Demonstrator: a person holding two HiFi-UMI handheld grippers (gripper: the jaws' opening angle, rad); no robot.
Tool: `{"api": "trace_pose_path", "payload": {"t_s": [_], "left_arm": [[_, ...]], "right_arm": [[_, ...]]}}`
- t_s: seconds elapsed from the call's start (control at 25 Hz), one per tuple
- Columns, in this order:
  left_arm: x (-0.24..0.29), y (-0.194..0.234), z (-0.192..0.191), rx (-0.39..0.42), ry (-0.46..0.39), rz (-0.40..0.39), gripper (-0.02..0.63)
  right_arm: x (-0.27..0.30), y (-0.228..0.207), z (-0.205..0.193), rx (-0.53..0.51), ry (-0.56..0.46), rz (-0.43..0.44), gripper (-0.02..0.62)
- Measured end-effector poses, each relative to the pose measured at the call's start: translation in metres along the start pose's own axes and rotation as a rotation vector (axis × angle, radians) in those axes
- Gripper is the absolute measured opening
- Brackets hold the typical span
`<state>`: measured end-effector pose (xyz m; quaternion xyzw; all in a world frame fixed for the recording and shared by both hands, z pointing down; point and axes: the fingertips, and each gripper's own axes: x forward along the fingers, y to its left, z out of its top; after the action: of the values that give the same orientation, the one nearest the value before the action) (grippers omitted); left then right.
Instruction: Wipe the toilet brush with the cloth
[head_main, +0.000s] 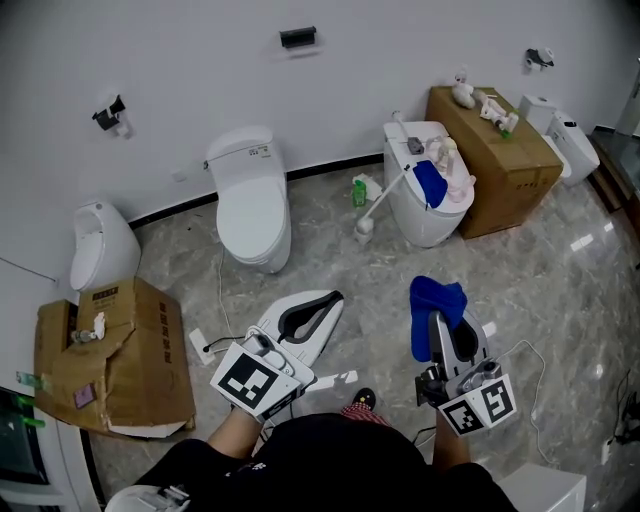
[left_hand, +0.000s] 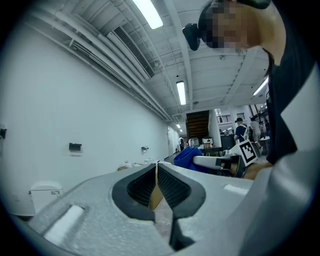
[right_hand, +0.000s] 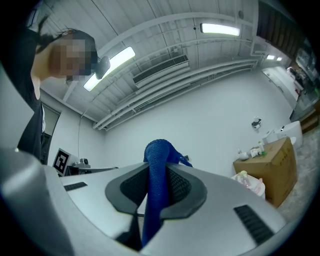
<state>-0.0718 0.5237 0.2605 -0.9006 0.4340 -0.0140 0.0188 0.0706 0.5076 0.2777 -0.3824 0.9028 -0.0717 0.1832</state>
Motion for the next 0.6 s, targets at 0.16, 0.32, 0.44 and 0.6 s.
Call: {"api": "trace_pose_path", "payload": {"t_s": [0.16, 0.32, 0.44, 0.6], "left_arm": [[0.016, -0.003, 0.002, 0.016, 0.003, -0.003, 0.006], [0.033, -0.012, 0.001, 0.028, 0.012, -0.018, 0.006], [0.047, -0.016, 0.002, 0.043, 0.02, -0.026, 0.006], [0.057, -0.019, 0.0, 0.047, 0.026, -0.03, 0.006]], "right_arm": [[-0.003, -0.015, 0.003, 0.012, -0.012, -0.005, 0.064], [-0.011, -0.032, 0.006, 0.018, -0.019, -0.015, 0.064], [-0.013, -0.042, 0.009, 0.02, -0.023, -0.018, 0.064], [-0.017, -0.053, 0.008, 0.034, -0.024, -0.026, 0.064]]}}
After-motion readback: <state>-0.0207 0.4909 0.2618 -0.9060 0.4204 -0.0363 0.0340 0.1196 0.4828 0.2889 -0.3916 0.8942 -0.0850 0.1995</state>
